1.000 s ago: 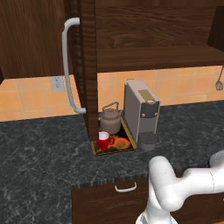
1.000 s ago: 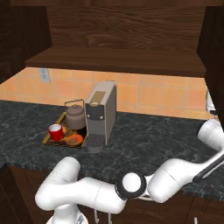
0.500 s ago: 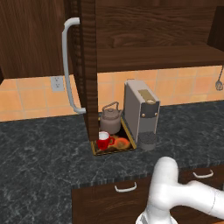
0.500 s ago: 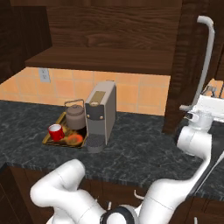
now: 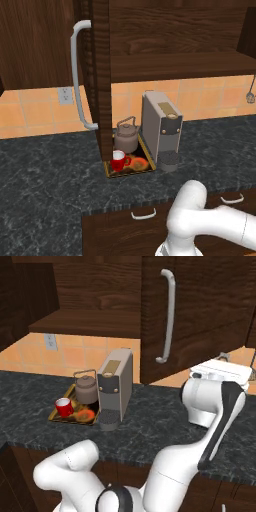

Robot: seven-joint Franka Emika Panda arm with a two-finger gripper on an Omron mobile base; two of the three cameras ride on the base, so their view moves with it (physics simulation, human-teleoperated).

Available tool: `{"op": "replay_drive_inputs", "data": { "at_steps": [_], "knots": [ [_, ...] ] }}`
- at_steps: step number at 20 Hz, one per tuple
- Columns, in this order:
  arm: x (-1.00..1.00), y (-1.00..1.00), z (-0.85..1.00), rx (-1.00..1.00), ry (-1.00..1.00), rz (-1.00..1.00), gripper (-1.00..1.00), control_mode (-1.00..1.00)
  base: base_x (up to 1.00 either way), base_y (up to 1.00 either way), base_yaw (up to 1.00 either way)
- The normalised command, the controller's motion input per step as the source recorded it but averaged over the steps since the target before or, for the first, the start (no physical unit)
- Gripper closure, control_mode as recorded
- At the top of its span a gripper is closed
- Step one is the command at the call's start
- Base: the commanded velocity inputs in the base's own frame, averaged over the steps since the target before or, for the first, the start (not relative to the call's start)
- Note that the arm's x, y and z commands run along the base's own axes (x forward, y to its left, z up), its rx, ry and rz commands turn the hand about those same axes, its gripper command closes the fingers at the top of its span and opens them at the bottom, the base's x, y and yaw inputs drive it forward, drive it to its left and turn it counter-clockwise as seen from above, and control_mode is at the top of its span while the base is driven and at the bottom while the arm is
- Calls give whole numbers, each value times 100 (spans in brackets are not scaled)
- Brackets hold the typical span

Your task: Pick the kettle from the counter and place it on the tray. Then pick the mug from the cabinet and place it on the tray. Then close the cabinet doors.

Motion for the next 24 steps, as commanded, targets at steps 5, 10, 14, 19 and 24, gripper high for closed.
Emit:
{"op": "replay_drive_inputs", "data": {
  "at_steps": [5,10,14,19,24],
  "knots": [
    [0,70,92,-32,-51,10,100,-100,0,0,0],
    [-4,43,37,-43,-94,28,100,-100,0,0,0],
    [-13,-3,-1,-36,-100,49,100,-100,0,0,0],
    [-18,-2,-2,-47,-100,51,100,-100,0,0,0],
    [-30,2,0,-64,-99,45,100,-100,0,0,0]
  ]
}}
